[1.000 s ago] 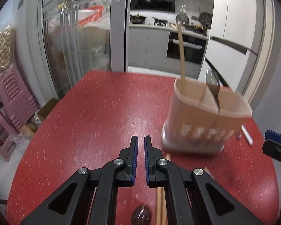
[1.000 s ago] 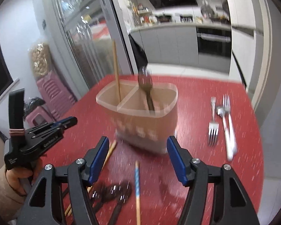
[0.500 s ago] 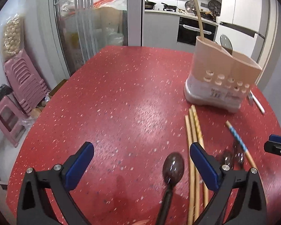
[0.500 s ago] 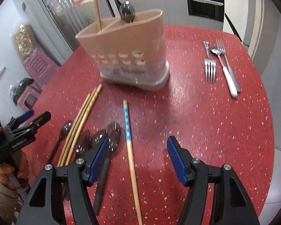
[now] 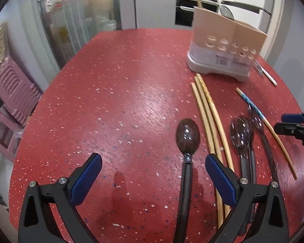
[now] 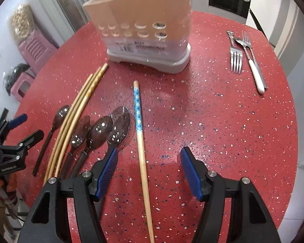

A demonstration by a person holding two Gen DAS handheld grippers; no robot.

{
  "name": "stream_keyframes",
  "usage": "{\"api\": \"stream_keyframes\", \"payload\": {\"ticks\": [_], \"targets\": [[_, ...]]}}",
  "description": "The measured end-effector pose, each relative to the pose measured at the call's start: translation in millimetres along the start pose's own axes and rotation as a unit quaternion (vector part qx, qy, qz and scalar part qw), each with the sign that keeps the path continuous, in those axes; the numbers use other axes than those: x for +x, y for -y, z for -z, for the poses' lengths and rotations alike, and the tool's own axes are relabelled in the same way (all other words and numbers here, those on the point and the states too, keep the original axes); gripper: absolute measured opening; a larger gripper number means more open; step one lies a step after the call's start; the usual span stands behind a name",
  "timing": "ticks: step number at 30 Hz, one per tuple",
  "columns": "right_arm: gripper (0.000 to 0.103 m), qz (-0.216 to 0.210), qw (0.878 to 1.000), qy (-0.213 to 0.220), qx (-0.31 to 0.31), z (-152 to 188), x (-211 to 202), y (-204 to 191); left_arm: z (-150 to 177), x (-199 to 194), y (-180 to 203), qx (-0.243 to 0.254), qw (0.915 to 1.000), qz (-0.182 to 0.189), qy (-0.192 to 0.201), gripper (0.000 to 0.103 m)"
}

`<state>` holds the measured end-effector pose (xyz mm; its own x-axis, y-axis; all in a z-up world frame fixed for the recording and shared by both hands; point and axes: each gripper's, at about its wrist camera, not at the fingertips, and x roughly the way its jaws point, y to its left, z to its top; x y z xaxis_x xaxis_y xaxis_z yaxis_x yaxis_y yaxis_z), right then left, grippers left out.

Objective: Organize utensils
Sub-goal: 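Move both tools back down toward the remaining utensils, then grasp the blue-patterned chopstick with the right tool while the left tool grasps a dark spoon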

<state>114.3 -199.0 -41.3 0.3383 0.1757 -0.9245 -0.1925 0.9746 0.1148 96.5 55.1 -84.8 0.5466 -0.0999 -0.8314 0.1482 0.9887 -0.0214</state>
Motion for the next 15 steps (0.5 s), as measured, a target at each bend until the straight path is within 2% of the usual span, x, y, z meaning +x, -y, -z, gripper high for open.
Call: {"api": "stream_keyframes", "payload": {"ticks": [5, 15], "targets": [[0.062, 0.017, 0.999, -0.025, -0.017, -4, 11, -6, 2, 6, 9, 0.02, 0.9997, 0.005, -0.016, 0.103], [0.048, 0.046, 0.997, -0.042, -0.048, -16, 19, -16, 1, 17, 11, 0.037, 0.9984, 0.008, -0.042, 0.103]]}}
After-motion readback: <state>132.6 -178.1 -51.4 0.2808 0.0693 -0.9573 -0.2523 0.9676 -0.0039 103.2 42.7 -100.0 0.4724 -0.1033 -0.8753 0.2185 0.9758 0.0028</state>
